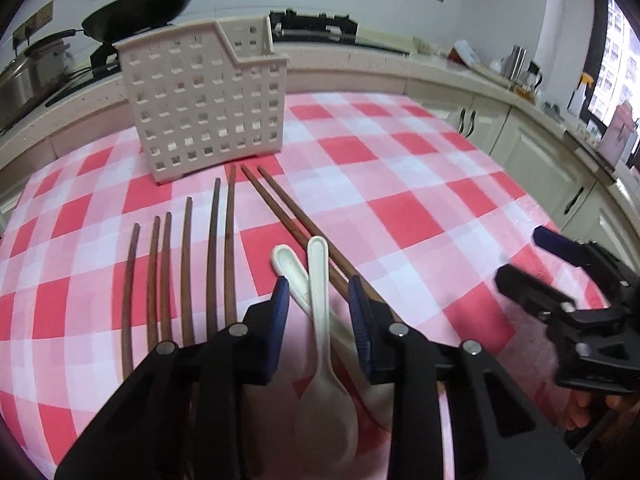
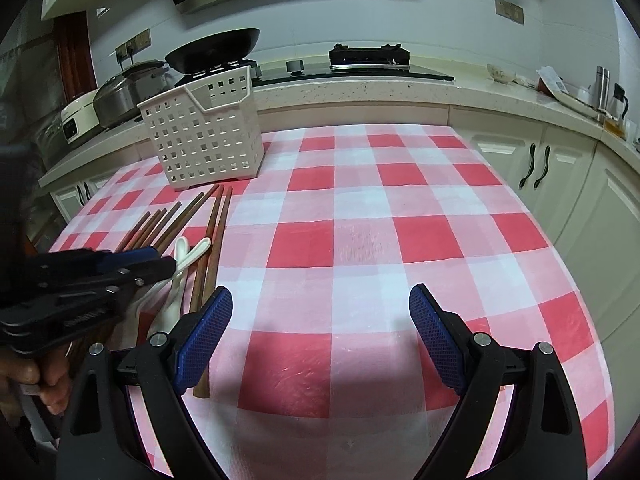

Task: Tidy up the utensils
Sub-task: 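Lower the right gripper onto a white spoon and close on its handle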

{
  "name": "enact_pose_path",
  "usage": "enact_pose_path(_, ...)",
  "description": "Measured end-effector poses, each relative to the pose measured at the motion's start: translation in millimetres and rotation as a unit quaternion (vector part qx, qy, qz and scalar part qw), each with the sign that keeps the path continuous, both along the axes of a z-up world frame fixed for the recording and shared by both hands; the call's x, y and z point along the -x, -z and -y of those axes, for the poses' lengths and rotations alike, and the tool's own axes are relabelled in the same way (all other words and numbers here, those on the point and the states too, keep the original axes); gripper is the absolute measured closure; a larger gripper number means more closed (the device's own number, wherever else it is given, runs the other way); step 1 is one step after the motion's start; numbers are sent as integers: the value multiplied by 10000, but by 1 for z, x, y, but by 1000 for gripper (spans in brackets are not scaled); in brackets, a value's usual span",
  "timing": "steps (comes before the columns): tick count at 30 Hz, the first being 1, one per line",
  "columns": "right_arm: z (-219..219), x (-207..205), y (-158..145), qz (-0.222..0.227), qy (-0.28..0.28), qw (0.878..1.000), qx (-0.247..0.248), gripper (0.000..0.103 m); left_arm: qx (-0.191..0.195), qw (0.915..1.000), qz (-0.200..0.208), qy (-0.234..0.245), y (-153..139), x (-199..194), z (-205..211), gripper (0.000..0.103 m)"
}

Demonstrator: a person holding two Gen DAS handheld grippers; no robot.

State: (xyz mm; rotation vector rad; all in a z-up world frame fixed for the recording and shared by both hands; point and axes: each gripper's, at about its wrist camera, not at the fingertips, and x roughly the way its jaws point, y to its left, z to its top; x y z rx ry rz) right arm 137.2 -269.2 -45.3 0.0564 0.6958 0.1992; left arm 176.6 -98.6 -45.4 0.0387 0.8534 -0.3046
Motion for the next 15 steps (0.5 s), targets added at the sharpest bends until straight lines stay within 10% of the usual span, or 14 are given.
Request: enact_pose_path(15,-13,-9,1,-56,-248,9996,-130,19,51,9995,-268,-142,6,-2,-9,93)
